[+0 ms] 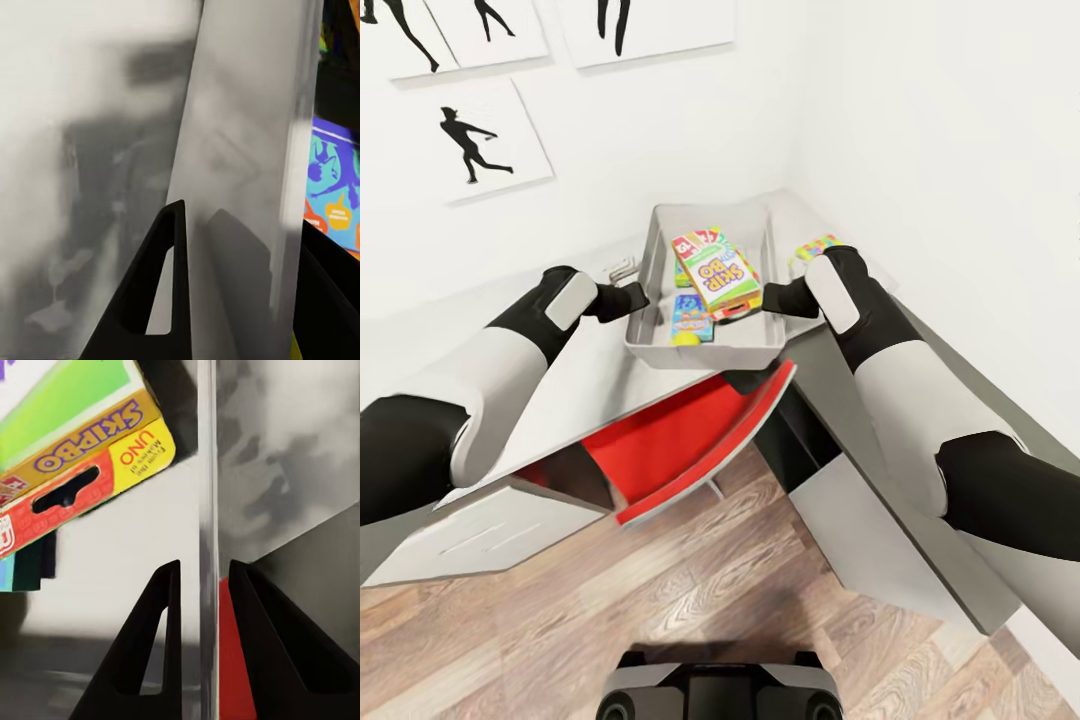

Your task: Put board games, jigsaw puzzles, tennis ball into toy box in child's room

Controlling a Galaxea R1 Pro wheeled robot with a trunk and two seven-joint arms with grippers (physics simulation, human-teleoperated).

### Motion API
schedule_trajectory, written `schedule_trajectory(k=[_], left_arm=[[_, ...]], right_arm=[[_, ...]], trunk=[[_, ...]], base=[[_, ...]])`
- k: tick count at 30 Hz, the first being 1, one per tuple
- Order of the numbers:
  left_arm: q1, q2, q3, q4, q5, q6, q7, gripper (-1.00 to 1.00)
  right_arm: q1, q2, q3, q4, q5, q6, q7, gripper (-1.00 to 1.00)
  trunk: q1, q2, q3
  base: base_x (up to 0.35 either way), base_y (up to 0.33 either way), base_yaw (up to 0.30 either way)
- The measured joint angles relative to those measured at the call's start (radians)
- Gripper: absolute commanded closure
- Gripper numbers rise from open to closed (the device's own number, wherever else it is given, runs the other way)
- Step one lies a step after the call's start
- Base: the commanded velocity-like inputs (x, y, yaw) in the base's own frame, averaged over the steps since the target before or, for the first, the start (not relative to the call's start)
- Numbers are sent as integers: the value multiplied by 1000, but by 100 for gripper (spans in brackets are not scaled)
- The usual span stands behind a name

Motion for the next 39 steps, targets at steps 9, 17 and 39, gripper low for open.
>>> schedule_trajectory(k=[9,17,39], left_arm=[[9,0,7,-7,0,0,1,100],[9,0,9,-10,-4,5,2,100],[9,0,4,-29,6,-10,0,100]], right_arm=[[0,0,2,1,3,4,0,100],[0,-1,2,1,1,3,0,100],[2,-3,0,-32,14,6,-2,100]], trunk=[[-8,0,-6],[-7,0,-6],[0,0,-6]], base=[[-10,0,242],[-1,0,204],[-105,0,65]])
